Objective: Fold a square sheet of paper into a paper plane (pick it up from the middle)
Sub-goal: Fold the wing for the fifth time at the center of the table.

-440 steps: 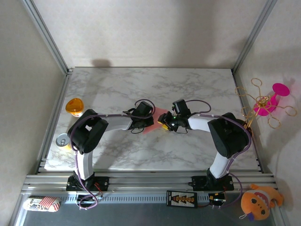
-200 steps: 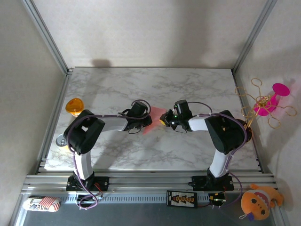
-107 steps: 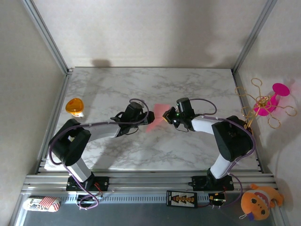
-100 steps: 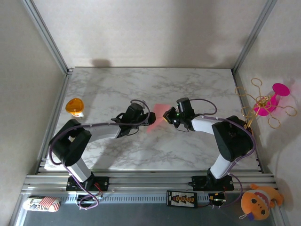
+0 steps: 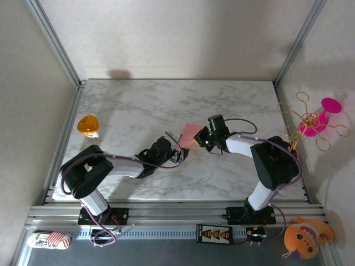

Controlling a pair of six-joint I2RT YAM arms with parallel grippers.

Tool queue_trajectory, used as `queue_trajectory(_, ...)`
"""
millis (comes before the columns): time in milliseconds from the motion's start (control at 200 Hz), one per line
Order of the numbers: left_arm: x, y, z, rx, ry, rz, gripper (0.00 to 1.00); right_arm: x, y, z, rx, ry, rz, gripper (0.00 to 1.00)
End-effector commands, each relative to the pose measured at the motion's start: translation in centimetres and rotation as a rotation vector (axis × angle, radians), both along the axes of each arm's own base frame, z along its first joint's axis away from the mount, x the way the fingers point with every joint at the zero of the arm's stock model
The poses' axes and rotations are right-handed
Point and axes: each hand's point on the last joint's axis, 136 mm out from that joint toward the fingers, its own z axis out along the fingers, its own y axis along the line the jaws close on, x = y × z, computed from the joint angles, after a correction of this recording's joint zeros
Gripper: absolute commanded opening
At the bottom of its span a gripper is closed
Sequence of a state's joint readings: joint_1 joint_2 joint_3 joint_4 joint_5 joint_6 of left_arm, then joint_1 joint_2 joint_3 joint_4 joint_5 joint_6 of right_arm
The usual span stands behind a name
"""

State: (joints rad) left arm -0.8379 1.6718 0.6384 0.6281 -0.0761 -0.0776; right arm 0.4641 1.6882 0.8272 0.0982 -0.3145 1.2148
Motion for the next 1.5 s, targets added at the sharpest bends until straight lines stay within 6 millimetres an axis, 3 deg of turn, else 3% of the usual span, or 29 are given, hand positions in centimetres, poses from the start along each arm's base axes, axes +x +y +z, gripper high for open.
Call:
queue_trajectory(0,-0.2,-1.2,-0.4,0.096,-0.099,-0.081,0.85,0.3,0.0,1.6,0.021,0.013,-0.019,0.04)
queue_trajectory(140,0.3,-2.2,-1.5,0.157,-0.119,-0.104,0.78,0.1,0.2,1.6,0.03,0.034,-0.014,0.04)
queue_trajectory(305,1.4,-1.9,-1.9,0.2,-0.162,-0.059,0.64,-0.2,0.2,1.7,0.033,0.05,-0.012,0.05)
queue_trajectory(446,1.2,-2.3,-2.3,0.204,-0.168,-0.09,0.56,-0.4,0.4,1.8,0.045,0.065,-0.006,0.05)
queue_trajectory(756,0.5,-3.0,-3.7,0.217,-0.139,-0.146,0.49,-0.4,0.9,1.8,0.063,0.087,0.003,0.07)
queue_trajectory(971,0.5,-3.2,-4.3,0.218,-0.127,-0.152,0.38,-0.6,1.0,1.5,0.065,0.105,0.008,0.1)
queue_trajectory(1242,0.3,-3.2,-4.7,0.198,-0.099,-0.148,0.32,-0.8,0.9,0.7,0.05,0.125,0.01,0.1)
queue_trajectory(1492,0.0,-3.7,-3.1,0.119,-0.082,-0.145,0.42,-0.9,1.0,0.2,0.037,0.137,0.018,0.08)
